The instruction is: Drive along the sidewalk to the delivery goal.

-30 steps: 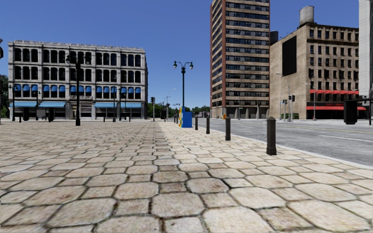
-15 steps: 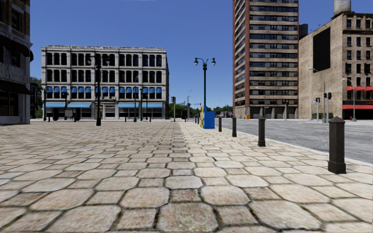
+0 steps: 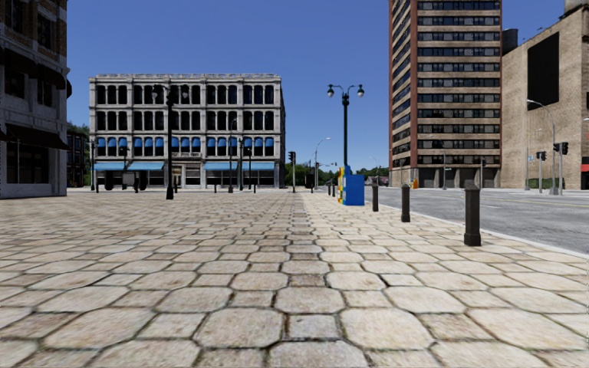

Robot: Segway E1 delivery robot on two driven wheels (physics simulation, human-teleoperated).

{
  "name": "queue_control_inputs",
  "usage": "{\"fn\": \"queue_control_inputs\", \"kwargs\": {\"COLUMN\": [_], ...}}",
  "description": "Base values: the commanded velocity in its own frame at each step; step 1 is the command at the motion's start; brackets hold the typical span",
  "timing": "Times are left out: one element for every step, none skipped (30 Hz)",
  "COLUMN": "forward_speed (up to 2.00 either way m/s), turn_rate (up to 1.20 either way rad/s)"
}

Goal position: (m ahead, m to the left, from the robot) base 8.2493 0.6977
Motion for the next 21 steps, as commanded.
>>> {"fn": "queue_control_inputs", "kwargs": {"forward_speed": [2.0, 2.0, 2.0, 2.0, 2.0, 2.0, 2.0, 2.0, 2.0, 2.0, 2.0, 2.0, 2.0, 2.0, 2.0, 2.0, 2.0, 2.0, 2.0, 2.0, 2.0], "turn_rate": [0.0, 0.0, 0.0, 0.0, 0.0, 0.0, 0.0, 0.0, 0.0, 0.0, 0.0, 0.0, 0.0, 0.0, 0.0, 0.0, 0.0, 0.0, 0.0, 0.0, 0.0]}}
